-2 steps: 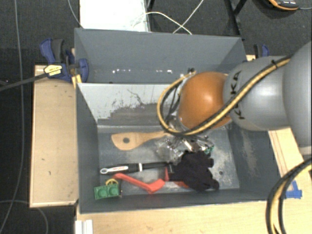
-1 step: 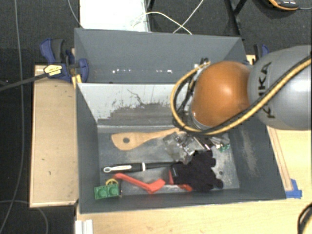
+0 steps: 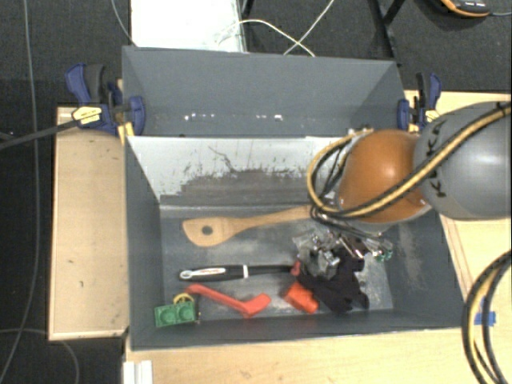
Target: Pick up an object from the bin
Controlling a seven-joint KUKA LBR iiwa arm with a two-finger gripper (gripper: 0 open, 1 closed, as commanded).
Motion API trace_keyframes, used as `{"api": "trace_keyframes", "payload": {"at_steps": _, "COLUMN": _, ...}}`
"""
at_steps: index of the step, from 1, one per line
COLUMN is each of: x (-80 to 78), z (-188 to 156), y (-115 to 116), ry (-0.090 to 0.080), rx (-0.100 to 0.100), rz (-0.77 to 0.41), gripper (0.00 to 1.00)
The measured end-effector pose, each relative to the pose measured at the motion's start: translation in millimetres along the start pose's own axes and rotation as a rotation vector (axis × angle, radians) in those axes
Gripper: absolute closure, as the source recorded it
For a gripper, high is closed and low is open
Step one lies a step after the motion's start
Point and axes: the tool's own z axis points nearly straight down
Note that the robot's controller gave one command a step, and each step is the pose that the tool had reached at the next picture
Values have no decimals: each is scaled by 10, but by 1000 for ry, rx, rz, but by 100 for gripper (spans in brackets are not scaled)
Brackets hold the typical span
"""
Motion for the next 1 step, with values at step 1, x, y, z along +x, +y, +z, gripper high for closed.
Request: {"api": "trace_keyframes", "payload": {"at_steps": 1, "x": -478, "z": -724, "y": -22, "ry": -27, "rx": 7, "rz": -59, "gripper": 100}}
